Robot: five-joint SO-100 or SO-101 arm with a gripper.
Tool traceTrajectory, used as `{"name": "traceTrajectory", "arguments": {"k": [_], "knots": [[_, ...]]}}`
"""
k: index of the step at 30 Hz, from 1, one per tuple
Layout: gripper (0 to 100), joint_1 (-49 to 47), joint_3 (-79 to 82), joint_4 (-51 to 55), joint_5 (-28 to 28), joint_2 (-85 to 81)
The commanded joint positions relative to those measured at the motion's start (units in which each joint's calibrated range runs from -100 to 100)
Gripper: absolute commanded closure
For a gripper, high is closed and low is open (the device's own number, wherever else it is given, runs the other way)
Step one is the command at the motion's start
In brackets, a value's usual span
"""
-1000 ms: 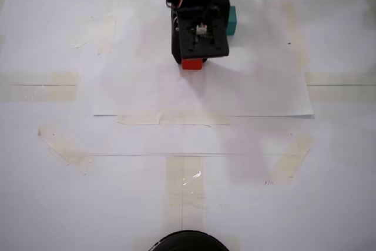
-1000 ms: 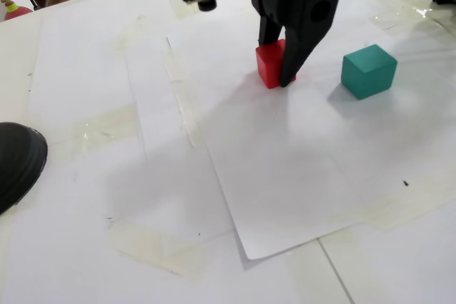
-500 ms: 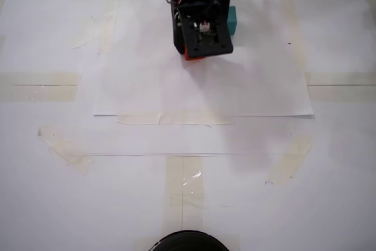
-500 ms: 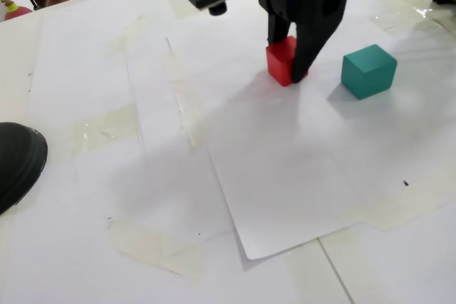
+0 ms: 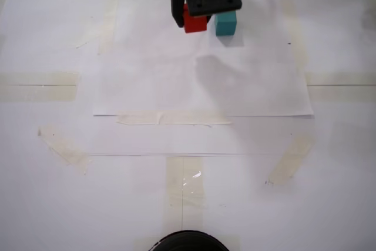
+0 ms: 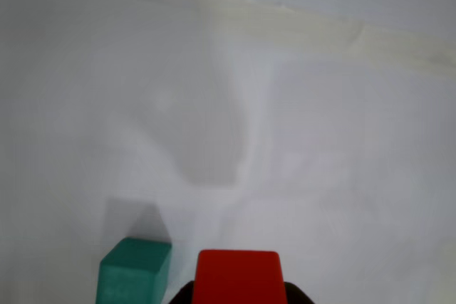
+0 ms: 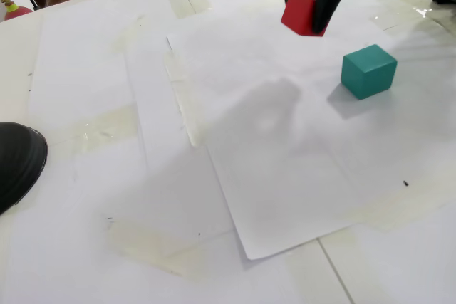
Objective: Put the red cube on the top of the blue cube.
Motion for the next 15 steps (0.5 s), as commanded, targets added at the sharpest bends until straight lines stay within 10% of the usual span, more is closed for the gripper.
{"name": "traceTrajectory", "arguments": {"k": [1, 15], "knots": [[90, 0.6, -5.3, 4.0, 0.0, -7.0], [91, -4.1, -6.0, 12.6, -3.0, -13.4]]}}
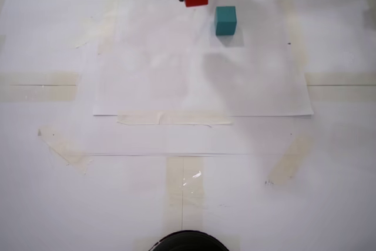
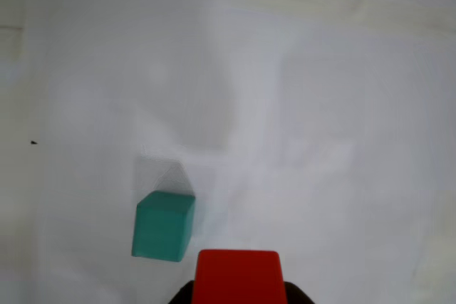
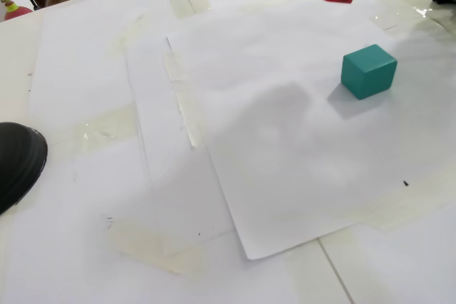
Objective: Put the red cube on the top of the blue cube.
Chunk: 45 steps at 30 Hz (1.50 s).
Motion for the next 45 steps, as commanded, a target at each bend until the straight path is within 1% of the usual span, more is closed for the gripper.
{"name": "traceTrajectory", "arguments": {"k": [1, 9, 15, 31, 45], "knots": [[91, -3.2, -5.4, 2.8, -1.8, -5.5], [91, -9.9, -3.4, 4.3, -5.1, -8.6], [91, -13.2, -2.0, 4.0, -6.0, -8.6], [91, -13.6, 7.6, -2.9, -5.8, -7.8], [91, -13.3, 7.9, -6.7, -5.3, -2.9]]}}
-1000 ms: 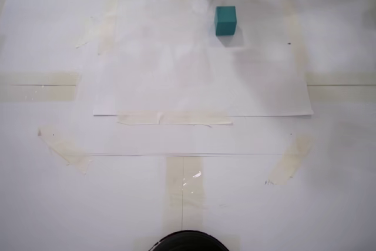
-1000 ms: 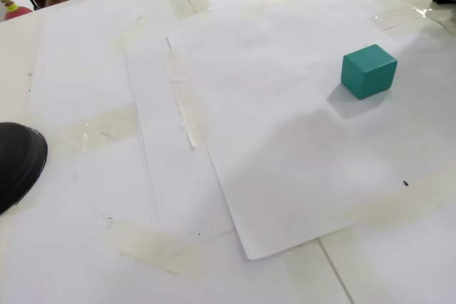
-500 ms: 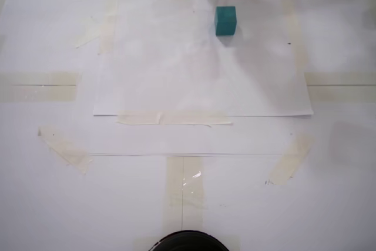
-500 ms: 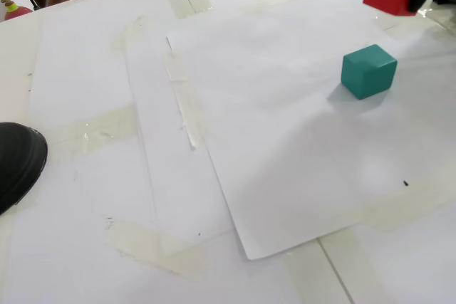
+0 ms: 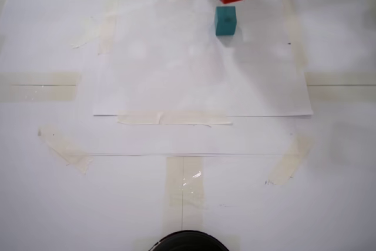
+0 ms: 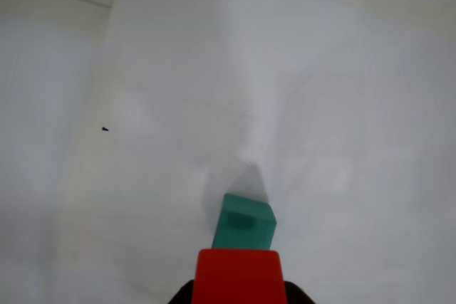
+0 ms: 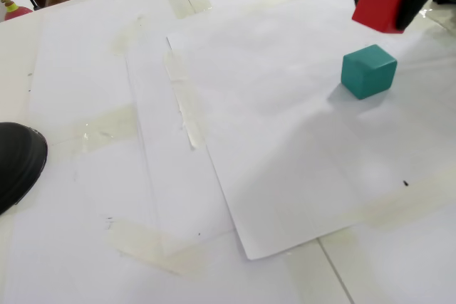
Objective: Put the red cube on the top of the blue cube.
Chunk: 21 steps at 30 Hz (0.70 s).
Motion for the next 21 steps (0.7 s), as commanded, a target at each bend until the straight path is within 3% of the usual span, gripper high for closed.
{"name": "traceTrajectory", "arguments": {"k": [1, 21], "knots": [[91, -0.1, 0.1, -1.4, 0.4, 0.6], [91, 0.3, 3.3, -6.7, 0.9, 4.7]]}}
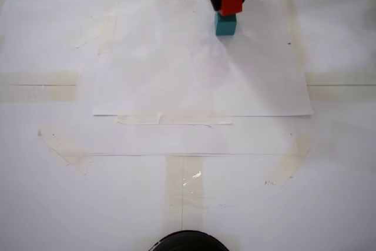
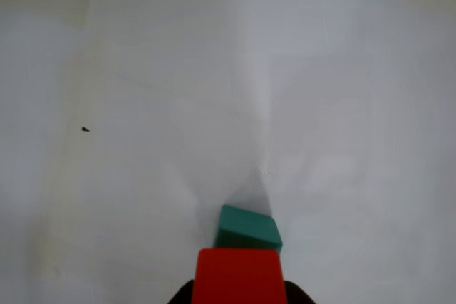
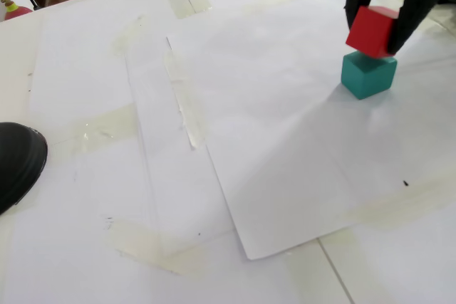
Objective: Put the red cube on the top of the blue cube.
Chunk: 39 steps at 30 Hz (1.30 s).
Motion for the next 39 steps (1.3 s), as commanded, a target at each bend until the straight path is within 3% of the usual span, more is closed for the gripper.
{"name": "traceTrajectory", "arguments": {"k": [1, 30, 39], "knots": [[91, 0.3, 0.1, -1.1, 0.3, 0.0], [90, 1.0, 3.9, -5.5, 0.7, 1.2], [81, 0.1, 4.1, -6.0, -0.2, 1.1]]}}
